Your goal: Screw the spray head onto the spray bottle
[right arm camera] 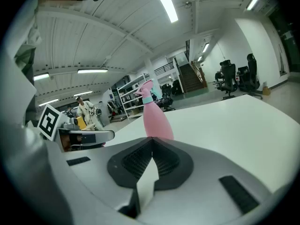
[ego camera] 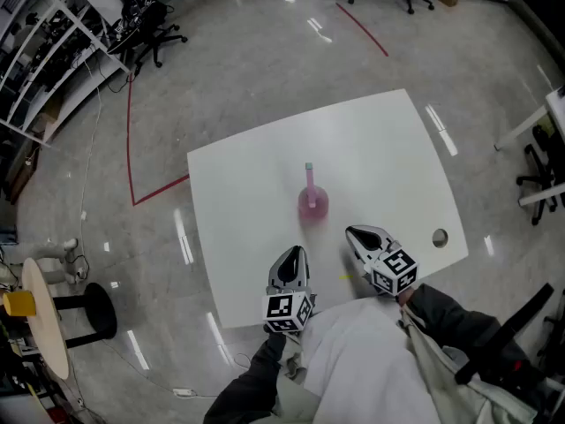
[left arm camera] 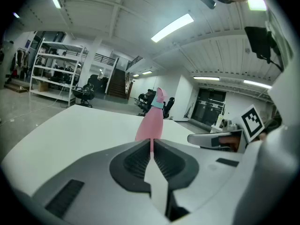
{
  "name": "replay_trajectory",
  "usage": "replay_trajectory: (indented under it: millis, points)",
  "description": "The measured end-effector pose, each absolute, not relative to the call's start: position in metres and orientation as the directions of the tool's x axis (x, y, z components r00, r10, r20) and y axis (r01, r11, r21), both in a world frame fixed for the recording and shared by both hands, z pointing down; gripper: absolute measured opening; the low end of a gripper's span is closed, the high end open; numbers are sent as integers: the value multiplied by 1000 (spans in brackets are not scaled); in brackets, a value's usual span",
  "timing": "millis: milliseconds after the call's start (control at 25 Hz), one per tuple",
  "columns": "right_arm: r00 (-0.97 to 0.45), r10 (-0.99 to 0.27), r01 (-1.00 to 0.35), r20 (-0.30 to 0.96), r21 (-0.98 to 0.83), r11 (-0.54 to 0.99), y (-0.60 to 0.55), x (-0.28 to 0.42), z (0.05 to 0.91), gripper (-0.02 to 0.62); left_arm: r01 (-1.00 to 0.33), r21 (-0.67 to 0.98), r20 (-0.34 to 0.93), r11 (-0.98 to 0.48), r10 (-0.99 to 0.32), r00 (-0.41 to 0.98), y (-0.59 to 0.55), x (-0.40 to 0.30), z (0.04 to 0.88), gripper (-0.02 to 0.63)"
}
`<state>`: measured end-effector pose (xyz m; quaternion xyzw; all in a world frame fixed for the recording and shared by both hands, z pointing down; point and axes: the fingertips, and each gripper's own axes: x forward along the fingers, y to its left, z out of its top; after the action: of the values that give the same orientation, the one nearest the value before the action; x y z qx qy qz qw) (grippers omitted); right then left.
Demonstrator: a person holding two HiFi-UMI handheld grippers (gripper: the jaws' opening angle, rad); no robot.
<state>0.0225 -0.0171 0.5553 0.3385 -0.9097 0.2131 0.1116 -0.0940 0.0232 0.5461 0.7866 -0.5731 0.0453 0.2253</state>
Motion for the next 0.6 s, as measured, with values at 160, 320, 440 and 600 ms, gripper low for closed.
replay_trajectory:
  millis: [160,320,440,600]
  points:
    - [-743,-572,-667,348,-310,678,-17,23,556,-5,-931,218,315,-292,-882,351,15,-88,543,8]
    - [-729,-586,-682,354,-306,664,-10,29,560,-5,-935,112,310,-338,-882,356,7,-82,550,141]
    - [-714,-600,-698,361,-302,649,-10,33,560,-5,-929,32,305,-367,-882,359,-9,-83,556,270]
    - [-691,-619,-721,373,-293,628,-6,42,557,-5,-918,-9,315,-397,-872,375,-37,-77,565,387]
